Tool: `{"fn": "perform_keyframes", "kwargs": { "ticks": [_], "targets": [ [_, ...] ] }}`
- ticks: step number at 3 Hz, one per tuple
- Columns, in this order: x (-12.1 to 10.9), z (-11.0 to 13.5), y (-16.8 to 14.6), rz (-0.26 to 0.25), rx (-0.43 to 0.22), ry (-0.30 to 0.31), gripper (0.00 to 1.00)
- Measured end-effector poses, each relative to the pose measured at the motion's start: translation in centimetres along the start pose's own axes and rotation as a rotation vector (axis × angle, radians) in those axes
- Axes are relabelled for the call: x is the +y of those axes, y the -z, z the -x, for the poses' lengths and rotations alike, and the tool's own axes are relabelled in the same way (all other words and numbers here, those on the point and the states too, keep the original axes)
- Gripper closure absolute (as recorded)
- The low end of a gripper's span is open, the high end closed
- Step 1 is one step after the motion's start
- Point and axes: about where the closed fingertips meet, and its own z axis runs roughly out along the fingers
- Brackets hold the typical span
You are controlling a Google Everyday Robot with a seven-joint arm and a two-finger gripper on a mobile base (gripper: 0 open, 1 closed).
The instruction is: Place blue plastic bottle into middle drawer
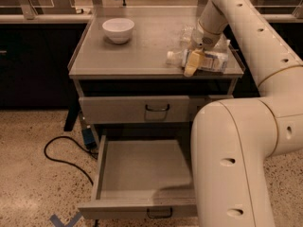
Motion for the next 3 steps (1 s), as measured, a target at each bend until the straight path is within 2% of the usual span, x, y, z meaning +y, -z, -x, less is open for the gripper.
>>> {"fn": "perform_keyframes", "kwargs": {
  "ticks": [2, 3],
  "targets": [
    [0.0, 0.0, 0.0, 0.0, 0.0, 0.0, 0.89],
    [0.0, 0.0, 0.0, 0.0, 0.0, 0.0, 1.0]
  ]
}}
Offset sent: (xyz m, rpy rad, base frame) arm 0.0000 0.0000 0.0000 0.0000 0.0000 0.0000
